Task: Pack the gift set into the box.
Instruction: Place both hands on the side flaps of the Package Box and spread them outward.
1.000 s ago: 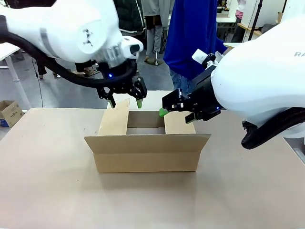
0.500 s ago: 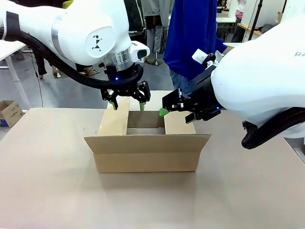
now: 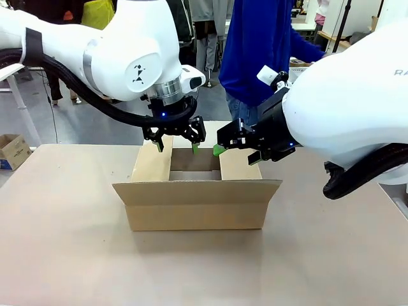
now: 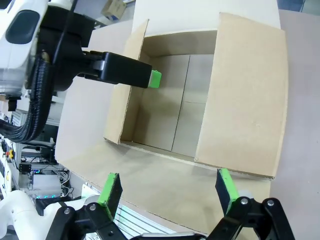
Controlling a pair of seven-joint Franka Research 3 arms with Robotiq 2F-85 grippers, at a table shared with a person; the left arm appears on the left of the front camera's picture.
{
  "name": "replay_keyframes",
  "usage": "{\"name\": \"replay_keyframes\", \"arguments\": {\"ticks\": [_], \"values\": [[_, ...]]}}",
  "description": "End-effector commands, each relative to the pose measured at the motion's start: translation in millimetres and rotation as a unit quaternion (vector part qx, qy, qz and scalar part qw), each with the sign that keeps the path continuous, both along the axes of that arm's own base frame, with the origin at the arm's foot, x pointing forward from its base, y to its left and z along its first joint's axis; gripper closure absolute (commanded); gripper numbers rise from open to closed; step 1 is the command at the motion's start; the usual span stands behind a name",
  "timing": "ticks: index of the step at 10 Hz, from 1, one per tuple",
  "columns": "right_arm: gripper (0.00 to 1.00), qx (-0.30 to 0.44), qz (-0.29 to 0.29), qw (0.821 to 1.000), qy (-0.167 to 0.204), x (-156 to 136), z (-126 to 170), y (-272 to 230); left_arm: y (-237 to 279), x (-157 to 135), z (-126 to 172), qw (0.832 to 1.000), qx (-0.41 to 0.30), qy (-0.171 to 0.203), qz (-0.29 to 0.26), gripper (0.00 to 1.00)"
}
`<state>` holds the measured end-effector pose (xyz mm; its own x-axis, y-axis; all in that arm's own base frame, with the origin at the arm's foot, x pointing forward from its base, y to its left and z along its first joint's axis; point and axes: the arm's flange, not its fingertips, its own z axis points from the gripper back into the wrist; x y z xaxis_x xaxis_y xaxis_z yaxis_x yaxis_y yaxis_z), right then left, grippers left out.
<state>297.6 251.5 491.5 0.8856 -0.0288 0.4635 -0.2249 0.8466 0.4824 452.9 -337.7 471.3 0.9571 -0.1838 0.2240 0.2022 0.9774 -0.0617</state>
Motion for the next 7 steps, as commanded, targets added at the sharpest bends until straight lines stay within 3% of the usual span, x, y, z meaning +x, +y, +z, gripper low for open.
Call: {"name": "replay_keyframes", "arguments": {"ticks": [1,4,7], "values": [[0.0,-0.003,0.005,1.0,0.001,1.6,2.9,-4.0,-6.1,3.8,-6.1,0.998,0.028,-0.012,0.054,0.0],[0.0,-0.003,0.005,1.0,0.001,1.6,2.9,-4.0,4.4,-5.2,-8.4,0.986,0.051,0.007,0.156,0.0],[0.0,-0.003,0.005,1.0,0.001,1.6,2.9,-4.0,6.5,4.9,-16.2,0.98,0.073,0.03,0.182,0.0]]}}
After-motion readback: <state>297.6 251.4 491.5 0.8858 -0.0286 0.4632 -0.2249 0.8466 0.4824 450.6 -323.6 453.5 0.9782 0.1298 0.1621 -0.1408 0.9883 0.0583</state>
